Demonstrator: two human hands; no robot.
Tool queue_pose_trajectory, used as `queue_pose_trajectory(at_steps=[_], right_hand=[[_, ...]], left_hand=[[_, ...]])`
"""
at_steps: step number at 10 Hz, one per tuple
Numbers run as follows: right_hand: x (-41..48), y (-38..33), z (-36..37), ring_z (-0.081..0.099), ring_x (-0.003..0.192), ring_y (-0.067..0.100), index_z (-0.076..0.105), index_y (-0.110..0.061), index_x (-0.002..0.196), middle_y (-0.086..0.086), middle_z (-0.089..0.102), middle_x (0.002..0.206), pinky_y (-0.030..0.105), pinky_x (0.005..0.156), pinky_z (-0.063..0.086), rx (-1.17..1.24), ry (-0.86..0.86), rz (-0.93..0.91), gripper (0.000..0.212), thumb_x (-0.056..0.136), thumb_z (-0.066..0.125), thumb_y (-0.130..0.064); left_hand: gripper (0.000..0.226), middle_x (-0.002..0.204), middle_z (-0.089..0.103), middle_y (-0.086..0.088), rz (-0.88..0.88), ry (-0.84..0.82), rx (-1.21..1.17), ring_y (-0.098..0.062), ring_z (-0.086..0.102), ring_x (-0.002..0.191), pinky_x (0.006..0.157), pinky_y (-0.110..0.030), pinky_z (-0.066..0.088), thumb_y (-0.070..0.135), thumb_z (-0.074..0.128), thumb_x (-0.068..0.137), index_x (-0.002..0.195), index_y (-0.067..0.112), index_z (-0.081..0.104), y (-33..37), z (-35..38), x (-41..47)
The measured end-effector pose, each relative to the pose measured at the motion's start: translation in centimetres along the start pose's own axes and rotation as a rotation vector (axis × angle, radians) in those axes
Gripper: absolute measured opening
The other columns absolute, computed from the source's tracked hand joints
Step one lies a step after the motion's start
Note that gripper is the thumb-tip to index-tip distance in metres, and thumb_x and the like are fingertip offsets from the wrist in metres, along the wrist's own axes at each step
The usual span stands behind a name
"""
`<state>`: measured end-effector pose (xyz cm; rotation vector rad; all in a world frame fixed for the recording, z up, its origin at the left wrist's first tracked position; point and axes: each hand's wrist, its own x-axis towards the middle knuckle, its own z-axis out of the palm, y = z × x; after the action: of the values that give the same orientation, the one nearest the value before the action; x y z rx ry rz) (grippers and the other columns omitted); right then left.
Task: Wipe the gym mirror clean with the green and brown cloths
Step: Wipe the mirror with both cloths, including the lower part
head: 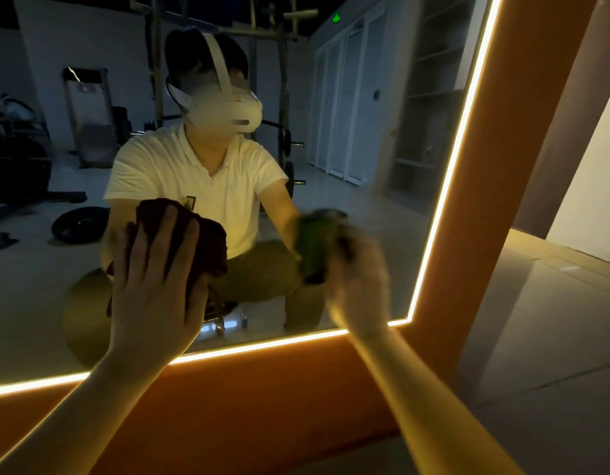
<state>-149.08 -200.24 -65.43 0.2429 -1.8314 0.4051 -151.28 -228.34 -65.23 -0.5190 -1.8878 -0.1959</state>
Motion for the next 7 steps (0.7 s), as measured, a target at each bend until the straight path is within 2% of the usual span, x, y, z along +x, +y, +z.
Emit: queue_pose_trajectory(at_steps=[1, 2, 3, 4, 5, 6, 7], right_hand=[[1.0, 6.3, -4.9, 0.06, 0.089, 0.006, 0.06, -0.018, 0.122, -0.012, 0.063, 0.101, 0.021, 0.077, 0.048, -0.118, 0.074, 0.538, 0.022, 0.101, 0.055, -0.016], [-0.8, 4.7, -4.2, 0.059, 0.109, 0.032, 0.045, -0.023, 0.139, 0.013, 0.054, 0.13, 0.044, 0.089, 0.052, -0.176, -0.017, 0.653, 0.052, 0.089, 0.056, -0.023], [-2.5, -1.3, 0.2, 0.053, 0.125, 0.029, 0.038, -0.029, 0.151, 0.011, 0.039, 0.153, 0.041, 0.099, 0.051, 0.029, 0.041, 0.708, 0.062, 0.095, 0.05, -0.054], [-4.0, -4.1, 2.0, 0.047, 0.134, 0.025, 0.047, -0.024, 0.144, 0.007, 0.045, 0.148, 0.046, 0.112, 0.044, 0.051, -0.103, 0.487, 0.055, 0.1, 0.043, -0.056], [-6.3, -4.3, 1.7, 0.059, 0.119, 0.028, 0.057, -0.016, 0.13, 0.012, 0.051, 0.137, 0.04, 0.101, 0.056, -0.035, -0.313, -0.123, 0.033, 0.098, 0.063, -0.018], [-5.2, -0.4, -0.4, 0.062, 0.11, 0.03, 0.061, -0.015, 0.125, 0.015, 0.051, 0.133, 0.037, 0.092, 0.059, -0.038, -0.257, -0.052, 0.031, 0.095, 0.065, -0.012], [-4.8, 3.2, -4.2, 0.057, 0.11, 0.039, 0.064, -0.022, 0.128, 0.018, 0.051, 0.127, 0.042, 0.088, 0.05, -0.215, -0.182, 0.36, 0.036, 0.093, 0.058, -0.018]], left_hand=[[0.072, 0.168, 0.019, -0.024, 0.043, -0.032, -0.01, -0.046, 0.015, 0.155, 0.127, -0.057, 0.007, 0.041, 0.044, 0.099, 0.158, 0.001, 0.034, 0.0, -0.4, -0.2], [0.064, 0.169, 0.02, -0.022, 0.077, -0.038, -0.011, -0.043, 0.015, 0.156, 0.127, -0.059, 0.008, 0.038, 0.039, 0.103, 0.157, 0.004, 0.037, -0.5, -1.0, -0.1], [0.055, 0.167, 0.024, -0.021, 0.108, -0.022, -0.003, -0.041, 0.015, 0.157, 0.126, -0.061, 0.011, 0.027, 0.042, 0.105, 0.155, 0.007, 0.042, -0.9, -1.2, -0.6], [0.054, 0.165, 0.029, -0.023, 0.125, 0.017, -0.003, -0.035, 0.006, 0.159, 0.126, -0.06, 0.011, 0.023, 0.049, 0.102, 0.153, 0.007, 0.046, -1.5, -1.0, -1.6], [0.051, 0.158, 0.038, -0.026, 0.121, 0.048, 0.023, -0.039, 0.019, 0.155, 0.126, -0.056, 0.016, 0.022, 0.054, 0.1, 0.149, 0.007, 0.051, -2.0, -0.9, -2.2], [0.048, 0.148, 0.048, -0.027, 0.099, 0.045, 0.065, -0.049, 0.04, 0.133, 0.113, -0.058, 0.032, 0.019, 0.058, 0.098, 0.145, 0.01, 0.056, -1.9, -0.8, -2.1], [0.045, 0.141, 0.05, -0.028, 0.068, 0.016, 0.058, -0.051, 0.043, 0.126, 0.101, -0.061, 0.038, 0.017, 0.054, 0.1, 0.144, 0.011, 0.058, -2.0, -1.2, -1.9]])
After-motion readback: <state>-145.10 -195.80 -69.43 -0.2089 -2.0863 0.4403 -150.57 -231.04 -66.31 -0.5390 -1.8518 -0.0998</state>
